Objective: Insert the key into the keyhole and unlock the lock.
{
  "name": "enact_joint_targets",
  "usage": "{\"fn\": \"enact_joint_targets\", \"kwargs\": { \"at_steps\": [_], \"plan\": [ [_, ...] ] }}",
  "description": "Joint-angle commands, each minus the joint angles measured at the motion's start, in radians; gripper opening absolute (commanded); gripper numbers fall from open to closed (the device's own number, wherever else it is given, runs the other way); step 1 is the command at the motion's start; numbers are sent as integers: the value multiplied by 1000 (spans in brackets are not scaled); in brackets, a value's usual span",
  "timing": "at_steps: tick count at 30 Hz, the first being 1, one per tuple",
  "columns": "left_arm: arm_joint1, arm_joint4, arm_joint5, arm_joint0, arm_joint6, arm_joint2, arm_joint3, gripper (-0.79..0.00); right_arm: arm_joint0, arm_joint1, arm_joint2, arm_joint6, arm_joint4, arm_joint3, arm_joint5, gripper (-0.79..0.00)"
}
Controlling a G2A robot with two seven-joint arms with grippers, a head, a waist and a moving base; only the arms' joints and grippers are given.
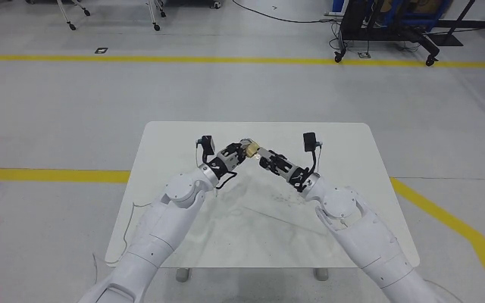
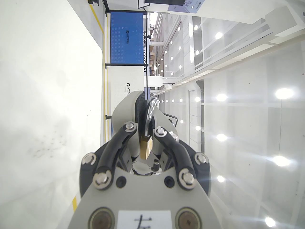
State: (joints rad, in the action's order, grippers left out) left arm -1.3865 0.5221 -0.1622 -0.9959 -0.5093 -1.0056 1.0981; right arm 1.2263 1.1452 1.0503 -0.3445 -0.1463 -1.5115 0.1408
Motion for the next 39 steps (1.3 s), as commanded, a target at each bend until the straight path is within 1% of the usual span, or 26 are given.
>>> {"fn": "enact_joint_targets", "kwargs": {
  "at_steps": [1, 6, 9, 11, 15, 17, 19, 20, 22, 26, 29, 33, 37, 39],
  "plan": [
    [-1, 10, 2, -2, 2, -5, 0, -785, 0, 0, 0, 0, 0, 0, 0, 0],
    [-4, 17, 1, -5, 5, -13, 0, -785, 0, 0, 0, 0, 0, 0, 0, 0],
    [-6, 40, -13, -10, -16, -16, 6, -785, 2, 0, 0, 0, -6, -3, 3, 0],
    [-8, 62, -18, -12, -29, -21, 2, -785, 22, 4, 9, -23, -100, -12, 42, 0],
    [-12, 101, -19, -13, -45, -31, -5, -785, 30, 9, 30, -171, -313, 21, 120, -3],
    [-14, 136, -18, -15, -61, -36, -9, -785, 23, 12, 36, -246, -407, 49, 139, -129],
    [-16, 160, -15, -15, -75, -39, -14, -785, 9, 13, 39, -302, -449, 78, 137, -286],
    [-17, 164, -15, -13, -80, -41, -18, -785, 2, 15, 38, -321, -464, 88, 133, -394],
    [-19, 165, -17, -11, -84, -42, -23, -785, -11, 18, 32, -361, -501, 107, 116, -446],
    [-21, 166, -23, -9, -91, -44, -28, -785, -43, 27, 18, -400, -548, 154, 77, -446],
    [-22, 162, -24, -7, -102, -43, -30, -785, -65, 35, 9, -410, -577, 192, 60, -471],
    [-23, 156, -17, -5, -115, -44, -35, -785, -85, 44, 0, -423, -606, 233, 50, -505],
    [-24, 148, -14, -3, -119, -45, -37, -785, -96, 51, -4, -435, -620, 260, 49, -499],
    [-25, 140, -11, -2, -121, -44, -38, -785, -101, 53, -5, -439, -624, 269, 49, -508]
  ]
}}
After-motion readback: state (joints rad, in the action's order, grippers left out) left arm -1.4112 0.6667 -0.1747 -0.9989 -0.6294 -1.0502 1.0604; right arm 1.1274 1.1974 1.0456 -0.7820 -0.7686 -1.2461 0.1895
